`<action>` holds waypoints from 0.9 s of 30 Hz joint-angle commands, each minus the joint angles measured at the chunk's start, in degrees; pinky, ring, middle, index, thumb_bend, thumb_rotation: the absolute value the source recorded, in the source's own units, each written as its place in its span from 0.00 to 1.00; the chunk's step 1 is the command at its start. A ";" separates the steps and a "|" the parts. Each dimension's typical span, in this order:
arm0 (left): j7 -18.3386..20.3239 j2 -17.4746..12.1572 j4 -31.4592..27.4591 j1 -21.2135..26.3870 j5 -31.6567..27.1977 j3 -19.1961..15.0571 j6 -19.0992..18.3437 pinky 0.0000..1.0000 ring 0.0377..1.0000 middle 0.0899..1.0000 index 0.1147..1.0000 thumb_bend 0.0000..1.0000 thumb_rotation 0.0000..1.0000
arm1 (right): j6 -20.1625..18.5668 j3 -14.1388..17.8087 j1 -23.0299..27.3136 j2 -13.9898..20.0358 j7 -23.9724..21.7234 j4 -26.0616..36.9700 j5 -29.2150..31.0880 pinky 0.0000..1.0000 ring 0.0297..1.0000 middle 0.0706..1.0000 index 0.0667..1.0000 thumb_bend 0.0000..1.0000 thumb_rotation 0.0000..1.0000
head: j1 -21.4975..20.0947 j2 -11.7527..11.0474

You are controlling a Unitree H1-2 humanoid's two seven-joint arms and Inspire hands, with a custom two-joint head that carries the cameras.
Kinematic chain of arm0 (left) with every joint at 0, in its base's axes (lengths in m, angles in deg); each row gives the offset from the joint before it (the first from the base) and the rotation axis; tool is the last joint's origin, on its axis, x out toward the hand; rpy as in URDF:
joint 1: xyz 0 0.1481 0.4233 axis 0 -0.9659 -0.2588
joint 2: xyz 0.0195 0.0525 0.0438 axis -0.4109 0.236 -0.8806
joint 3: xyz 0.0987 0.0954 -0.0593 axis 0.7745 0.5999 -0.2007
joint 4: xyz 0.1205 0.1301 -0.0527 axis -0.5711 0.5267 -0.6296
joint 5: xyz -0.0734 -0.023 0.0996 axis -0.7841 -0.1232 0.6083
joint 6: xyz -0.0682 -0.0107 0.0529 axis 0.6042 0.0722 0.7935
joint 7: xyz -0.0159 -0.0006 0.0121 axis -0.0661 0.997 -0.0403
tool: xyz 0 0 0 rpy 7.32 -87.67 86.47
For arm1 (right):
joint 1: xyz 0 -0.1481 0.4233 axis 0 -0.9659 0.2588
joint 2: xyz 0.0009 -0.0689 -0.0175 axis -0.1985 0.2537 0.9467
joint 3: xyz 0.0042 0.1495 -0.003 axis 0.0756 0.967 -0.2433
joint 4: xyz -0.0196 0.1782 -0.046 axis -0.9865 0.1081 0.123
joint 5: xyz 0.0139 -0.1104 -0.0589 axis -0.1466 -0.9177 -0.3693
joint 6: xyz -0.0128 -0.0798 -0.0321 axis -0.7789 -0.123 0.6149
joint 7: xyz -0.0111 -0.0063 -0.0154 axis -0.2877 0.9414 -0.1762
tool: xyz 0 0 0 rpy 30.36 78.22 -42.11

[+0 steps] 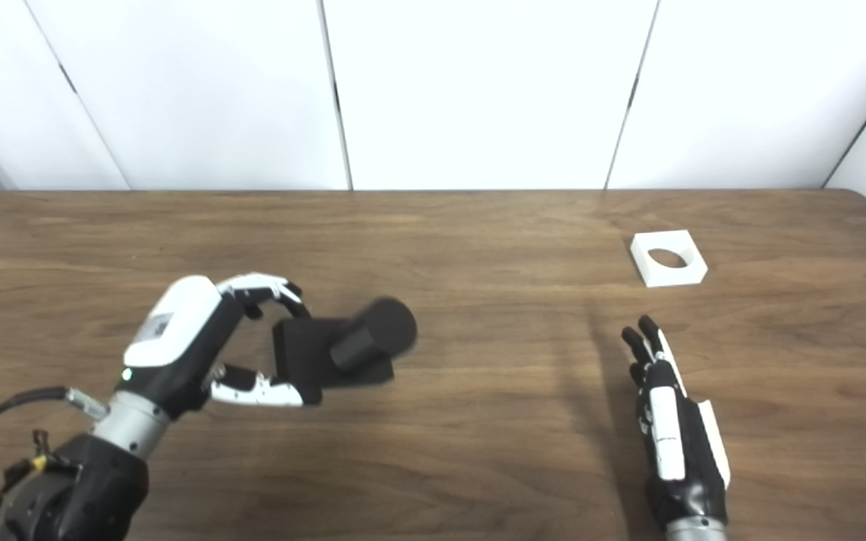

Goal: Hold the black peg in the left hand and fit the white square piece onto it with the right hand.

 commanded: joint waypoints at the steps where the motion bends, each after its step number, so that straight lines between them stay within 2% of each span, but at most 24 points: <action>1: -1.65 0.33 -1.03 -0.07 -2.06 0.08 3.37 0.64 0.76 0.73 0.42 0.50 0.05 | 1.13 -0.55 0.21 -5.05 0.39 2.21 -0.19 1.00 0.99 0.93 0.96 0.55 0.99 | -0.06 0.02; 5: -0.87 1.50 -0.35 -2.06 -3.89 1.17 5.66 0.65 0.77 0.72 0.42 0.51 0.05 | 0.38 -0.86 0.18 -4.88 0.67 3.00 -0.47 1.00 0.99 0.93 0.96 0.55 1.00 | -0.35 0.76; 14: 2.06 4.02 1.28 -7.23 -8.44 5.17 6.05 0.65 0.76 0.74 0.42 0.50 0.04 | -0.33 -1.27 0.48 -4.94 1.30 3.67 -0.78 1.00 0.98 0.93 0.96 0.55 1.00 | -1.12 2.28; 19: 1.94 4.75 3.75 -9.56 -8.48 6.81 6.53 0.68 0.79 0.74 0.42 0.51 0.05 | -1.66 -1.49 0.48 -4.93 1.98 4.44 -1.72 1.00 0.98 0.93 0.96 0.57 1.00 | -1.05 2.81; 27: 1.77 4.96 6.72 -10.80 -6.02 8.36 5.21 0.68 0.80 0.75 0.42 0.51 0.05 | -2.94 -1.76 0.52 -4.94 2.35 5.87 -1.56 1.00 0.98 0.92 0.96 0.56 1.00 | -1.18 3.75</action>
